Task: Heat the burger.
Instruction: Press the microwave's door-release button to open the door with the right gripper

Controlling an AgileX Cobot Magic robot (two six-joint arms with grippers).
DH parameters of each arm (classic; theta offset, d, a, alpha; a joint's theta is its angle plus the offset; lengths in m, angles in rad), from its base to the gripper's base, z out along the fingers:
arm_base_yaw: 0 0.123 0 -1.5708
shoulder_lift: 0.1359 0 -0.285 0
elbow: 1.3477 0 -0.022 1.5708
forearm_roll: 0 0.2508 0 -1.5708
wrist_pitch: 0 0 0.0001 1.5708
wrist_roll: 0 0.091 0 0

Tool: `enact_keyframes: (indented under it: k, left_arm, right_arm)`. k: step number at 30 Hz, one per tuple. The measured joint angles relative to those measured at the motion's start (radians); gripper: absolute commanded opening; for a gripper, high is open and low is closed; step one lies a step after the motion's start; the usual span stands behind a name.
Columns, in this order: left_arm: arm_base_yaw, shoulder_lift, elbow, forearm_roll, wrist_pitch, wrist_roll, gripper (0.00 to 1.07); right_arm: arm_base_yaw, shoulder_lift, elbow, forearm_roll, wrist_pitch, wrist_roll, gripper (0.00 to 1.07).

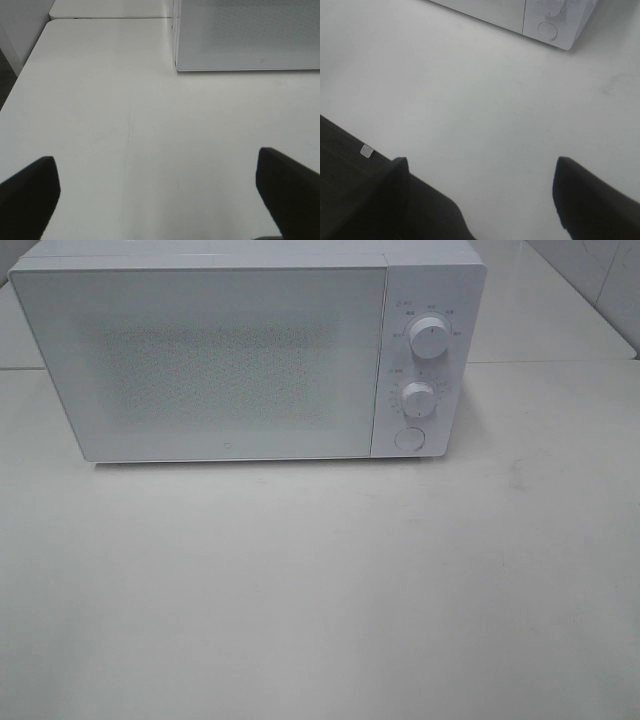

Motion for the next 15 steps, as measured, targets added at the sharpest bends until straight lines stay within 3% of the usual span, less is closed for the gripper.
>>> enact_keyframes:
  k: [5,10,15]
  left_arm:
    - [0.0,0.0,0.0,0.0,0.0,0.0,1.0]
    - [0.0,0.0,0.0,0.0,0.0,0.0,1.0]
    - [0.0,0.0,0.0,0.0,0.0,0.0,1.0]
  right_arm:
    - [-0.011,-0.079,-0.001,-0.052,0.06,0.015,0.76]
    - [-0.12,-0.205,-0.001,-0.111,0.121,0.03,0.76]
    - [-0.164,-0.283,0.022,-0.112,0.118,0.035,0.76]
